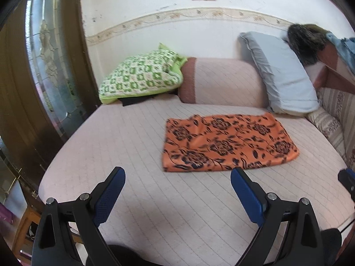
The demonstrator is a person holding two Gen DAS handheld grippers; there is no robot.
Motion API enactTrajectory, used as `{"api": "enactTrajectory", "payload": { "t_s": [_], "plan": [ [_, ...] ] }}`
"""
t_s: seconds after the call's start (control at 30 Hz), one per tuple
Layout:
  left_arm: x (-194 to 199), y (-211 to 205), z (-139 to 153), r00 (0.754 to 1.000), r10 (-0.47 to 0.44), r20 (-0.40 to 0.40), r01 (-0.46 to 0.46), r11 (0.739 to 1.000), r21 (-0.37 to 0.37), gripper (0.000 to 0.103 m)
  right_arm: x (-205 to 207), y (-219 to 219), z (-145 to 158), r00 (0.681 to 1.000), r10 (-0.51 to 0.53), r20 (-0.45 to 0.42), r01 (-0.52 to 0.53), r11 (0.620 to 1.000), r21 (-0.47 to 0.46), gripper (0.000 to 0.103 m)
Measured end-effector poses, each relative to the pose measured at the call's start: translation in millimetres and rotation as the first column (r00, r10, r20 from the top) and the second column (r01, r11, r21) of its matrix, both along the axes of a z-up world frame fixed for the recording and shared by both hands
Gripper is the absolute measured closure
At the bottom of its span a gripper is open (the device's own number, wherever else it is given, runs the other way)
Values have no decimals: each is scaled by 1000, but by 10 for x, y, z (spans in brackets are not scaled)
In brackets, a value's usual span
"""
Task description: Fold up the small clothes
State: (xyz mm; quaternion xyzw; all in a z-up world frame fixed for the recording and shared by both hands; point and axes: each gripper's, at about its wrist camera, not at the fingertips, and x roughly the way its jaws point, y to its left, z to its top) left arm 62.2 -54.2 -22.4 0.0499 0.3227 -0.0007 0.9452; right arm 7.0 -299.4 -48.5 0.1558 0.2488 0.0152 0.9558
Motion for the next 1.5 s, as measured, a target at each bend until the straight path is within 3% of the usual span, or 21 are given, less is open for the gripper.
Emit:
{"api": "enactTrajectory", "payload": {
  "t_s": [0.5, 1.5],
  "plan": [
    [18, 178, 83, 998, 53, 26, -52, 998, -26, 7, 65, 324, 255, 998, 56, 38, -55, 998, -19, 26],
    [-60, -97, 56, 1000, -25, 15, 25, 1000, -5, 7, 1, 257, 302, 999, 27, 47, -26, 999, -28, 26]
  ]
}}
